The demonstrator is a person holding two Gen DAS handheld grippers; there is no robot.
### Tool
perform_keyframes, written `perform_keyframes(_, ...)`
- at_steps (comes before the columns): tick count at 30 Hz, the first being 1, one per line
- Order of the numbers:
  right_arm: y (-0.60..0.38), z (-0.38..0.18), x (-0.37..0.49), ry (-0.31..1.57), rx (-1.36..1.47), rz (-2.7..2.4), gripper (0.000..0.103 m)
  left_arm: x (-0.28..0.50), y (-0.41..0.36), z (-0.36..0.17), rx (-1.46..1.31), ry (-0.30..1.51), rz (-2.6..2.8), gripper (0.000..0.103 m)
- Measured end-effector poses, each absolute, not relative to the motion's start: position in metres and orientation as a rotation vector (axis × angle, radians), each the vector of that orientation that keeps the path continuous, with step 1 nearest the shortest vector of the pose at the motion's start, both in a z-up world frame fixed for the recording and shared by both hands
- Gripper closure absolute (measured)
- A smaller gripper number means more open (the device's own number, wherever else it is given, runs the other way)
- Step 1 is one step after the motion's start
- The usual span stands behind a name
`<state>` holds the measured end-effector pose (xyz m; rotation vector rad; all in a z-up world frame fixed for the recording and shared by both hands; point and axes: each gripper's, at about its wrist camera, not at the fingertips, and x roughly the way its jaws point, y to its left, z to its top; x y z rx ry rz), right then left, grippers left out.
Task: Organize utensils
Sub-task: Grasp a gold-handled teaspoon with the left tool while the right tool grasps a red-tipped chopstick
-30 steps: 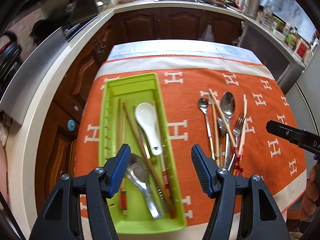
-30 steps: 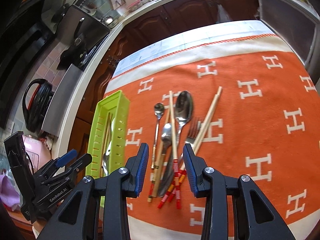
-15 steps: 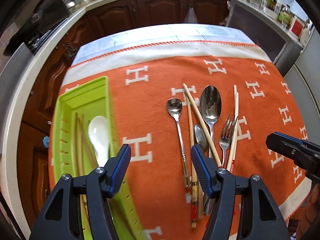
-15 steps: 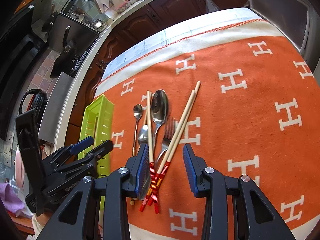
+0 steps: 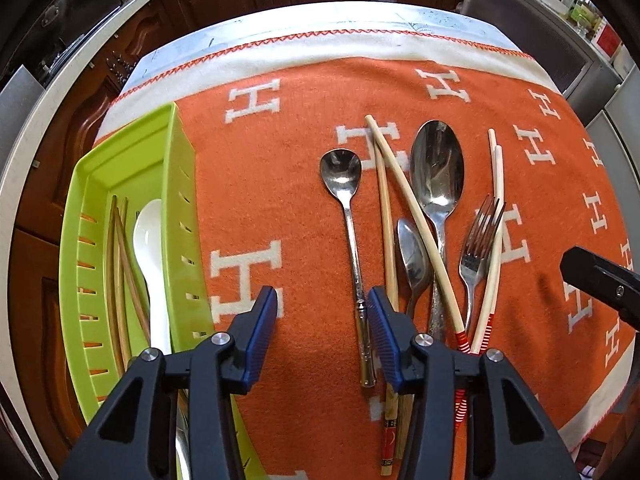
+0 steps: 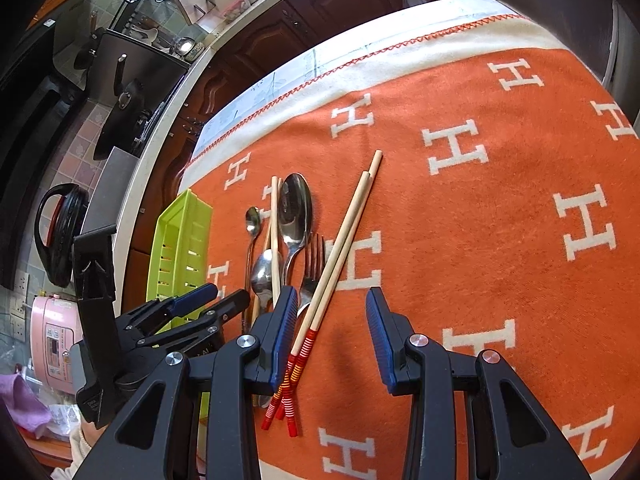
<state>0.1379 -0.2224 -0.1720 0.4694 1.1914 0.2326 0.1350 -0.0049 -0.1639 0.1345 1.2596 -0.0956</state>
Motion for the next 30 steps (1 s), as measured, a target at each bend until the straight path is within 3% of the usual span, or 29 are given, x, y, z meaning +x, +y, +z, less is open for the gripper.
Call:
perform_keyframes(9, -0.220, -0.181, 0.142, 1.205, 0.477, 0.233, 0.067, 0.138, -0.004, -0.170, 0.130, 1.242, -0.082, 0.060)
perform_keyframes(11, -0.217, -0.184, 0.143, 1.211, 0.478, 0.236, 0.067, 0.136, -0.006, -0.170, 0.108, 1.237, -0.120, 0.089)
perform_keyframes(17, -0.209, -0.189, 0.141, 1.222, 0.467, 0.248, 0.067, 0.134, -0.007, -0.168, 0.059, 1.222, -0.119, 0.099)
perform_keyframes(24, -0.190, -0.182, 0.137, 1.180, 0.395, 0.323, 0.067, 0.130, 0.015, -0.157, -0.031, 1.188, -0.102, 0.099)
perform_keyframes(28, -0.168, -0.174, 0.138, 1.135, 0.290, 0.363, 0.079, 0.123, 0.026, -0.141, -0.059, 1.151, -0.099, 0.099)
perform_keyframes(30, -0.158, -0.178, 0.143, 1.147, 0.269, 0.376, 0.080, 0.121, 0.031, -0.136, -0.066, 1.142, -0.101, 0.099)
